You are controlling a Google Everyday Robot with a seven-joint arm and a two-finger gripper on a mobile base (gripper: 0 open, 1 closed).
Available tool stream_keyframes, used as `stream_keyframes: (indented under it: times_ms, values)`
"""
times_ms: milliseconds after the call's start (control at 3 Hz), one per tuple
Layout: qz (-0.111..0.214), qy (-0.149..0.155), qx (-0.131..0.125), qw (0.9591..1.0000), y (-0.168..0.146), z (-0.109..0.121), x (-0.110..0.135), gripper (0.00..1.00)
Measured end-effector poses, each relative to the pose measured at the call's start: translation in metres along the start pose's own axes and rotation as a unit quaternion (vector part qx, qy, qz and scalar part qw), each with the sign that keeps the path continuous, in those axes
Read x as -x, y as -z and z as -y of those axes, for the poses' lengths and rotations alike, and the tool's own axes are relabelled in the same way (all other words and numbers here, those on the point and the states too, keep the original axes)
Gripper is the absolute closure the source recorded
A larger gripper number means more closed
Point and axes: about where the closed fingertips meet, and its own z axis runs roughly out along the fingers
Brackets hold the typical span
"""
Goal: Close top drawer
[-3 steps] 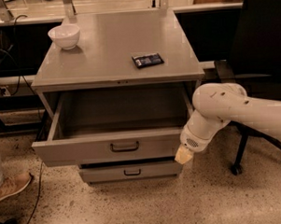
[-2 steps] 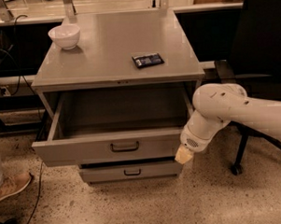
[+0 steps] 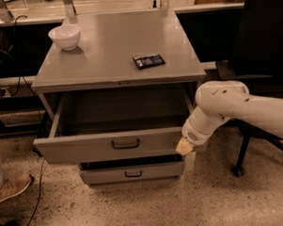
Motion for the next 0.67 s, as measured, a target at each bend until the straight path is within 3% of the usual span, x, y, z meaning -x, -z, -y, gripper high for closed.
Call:
stream_keyframes:
  times_ms: [333,667]
  values:
    - [0.000,0.000,0.000,1.0000,0.000,0.000,0.000,1.00]
    - [0.029,-0.011,-0.030,0.9991,-0.001,0.040,0.022,1.00]
